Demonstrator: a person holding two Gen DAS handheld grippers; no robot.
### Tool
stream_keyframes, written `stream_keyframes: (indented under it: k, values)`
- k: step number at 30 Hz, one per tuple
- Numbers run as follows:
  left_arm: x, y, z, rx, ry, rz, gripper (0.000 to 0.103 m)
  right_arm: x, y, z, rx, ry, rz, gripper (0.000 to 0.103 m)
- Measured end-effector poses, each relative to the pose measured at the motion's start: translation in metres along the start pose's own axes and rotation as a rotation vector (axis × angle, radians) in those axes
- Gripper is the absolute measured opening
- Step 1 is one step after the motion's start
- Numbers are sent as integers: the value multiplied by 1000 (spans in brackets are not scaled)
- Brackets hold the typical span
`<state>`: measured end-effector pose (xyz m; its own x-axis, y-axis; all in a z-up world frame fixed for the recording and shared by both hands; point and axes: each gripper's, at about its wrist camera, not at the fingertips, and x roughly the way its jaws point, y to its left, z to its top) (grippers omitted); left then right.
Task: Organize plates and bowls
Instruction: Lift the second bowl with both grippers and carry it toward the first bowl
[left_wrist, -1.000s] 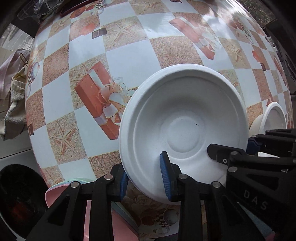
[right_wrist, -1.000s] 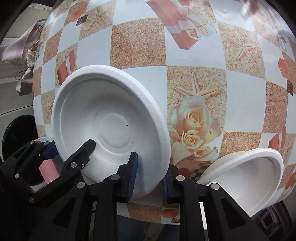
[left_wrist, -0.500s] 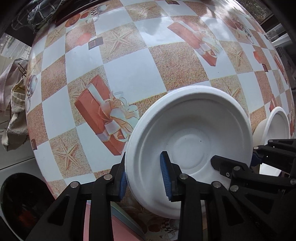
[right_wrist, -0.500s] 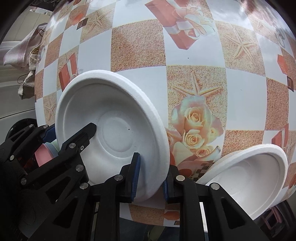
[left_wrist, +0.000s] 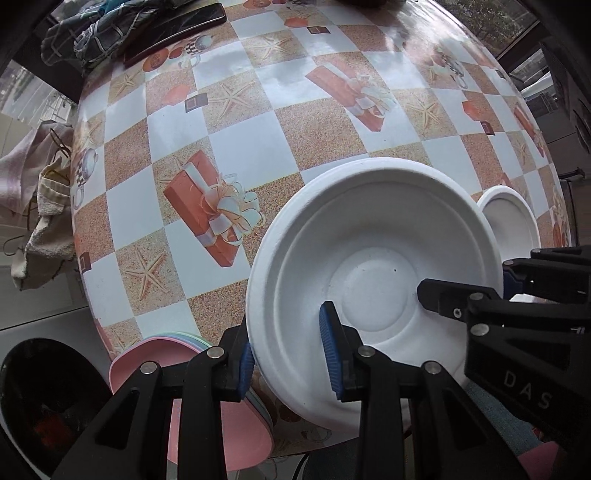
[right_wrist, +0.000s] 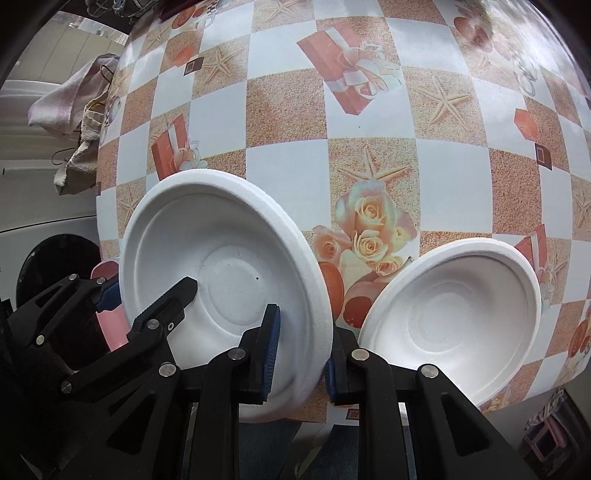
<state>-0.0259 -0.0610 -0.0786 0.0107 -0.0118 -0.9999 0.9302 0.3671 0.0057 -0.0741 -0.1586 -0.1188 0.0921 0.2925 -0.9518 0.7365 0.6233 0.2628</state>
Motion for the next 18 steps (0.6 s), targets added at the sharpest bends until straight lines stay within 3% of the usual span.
stream_keyframes:
  k: [8,18]
  values:
    - [-40,-49,20,150,-45,0,35,-40,-41,-22,108,-81,42,24]
    - [-36,-105,39,413,-64,-9,35,-59,-98,-53,333,-159,53,24]
